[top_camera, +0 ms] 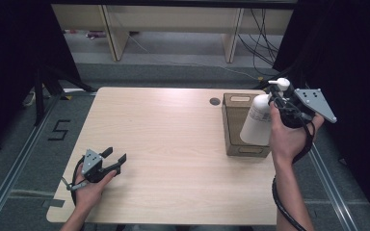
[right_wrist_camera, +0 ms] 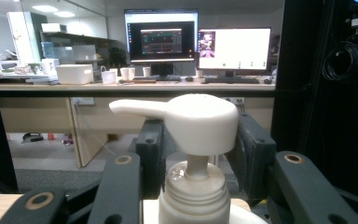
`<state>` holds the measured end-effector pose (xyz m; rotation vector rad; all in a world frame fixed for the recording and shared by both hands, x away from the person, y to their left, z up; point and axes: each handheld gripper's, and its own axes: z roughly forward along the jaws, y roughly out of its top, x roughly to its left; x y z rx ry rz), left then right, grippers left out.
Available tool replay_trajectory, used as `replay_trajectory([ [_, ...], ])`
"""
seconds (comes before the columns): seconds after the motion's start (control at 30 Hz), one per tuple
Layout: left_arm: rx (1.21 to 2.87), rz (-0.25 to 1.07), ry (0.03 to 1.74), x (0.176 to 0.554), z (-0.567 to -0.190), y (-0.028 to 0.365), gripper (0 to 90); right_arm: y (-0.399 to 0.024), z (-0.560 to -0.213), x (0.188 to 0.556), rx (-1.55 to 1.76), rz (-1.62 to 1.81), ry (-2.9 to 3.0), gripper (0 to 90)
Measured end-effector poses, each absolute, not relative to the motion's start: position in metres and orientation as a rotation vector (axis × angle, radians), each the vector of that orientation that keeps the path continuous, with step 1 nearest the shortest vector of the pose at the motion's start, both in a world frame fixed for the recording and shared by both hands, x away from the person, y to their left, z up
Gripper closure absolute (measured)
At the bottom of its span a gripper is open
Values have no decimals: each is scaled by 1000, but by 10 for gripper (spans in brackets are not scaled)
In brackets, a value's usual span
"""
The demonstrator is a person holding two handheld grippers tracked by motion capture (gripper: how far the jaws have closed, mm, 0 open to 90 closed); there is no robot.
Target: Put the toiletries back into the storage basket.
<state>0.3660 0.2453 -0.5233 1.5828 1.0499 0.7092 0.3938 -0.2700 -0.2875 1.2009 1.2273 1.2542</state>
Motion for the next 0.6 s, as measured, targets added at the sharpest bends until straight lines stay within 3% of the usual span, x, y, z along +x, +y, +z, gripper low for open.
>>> replay_trajectory([
  [0.6, 1587, 707, 1059, 365, -523, 246, 344, -264, -291, 401, 1210, 1259, 1237, 602],
])
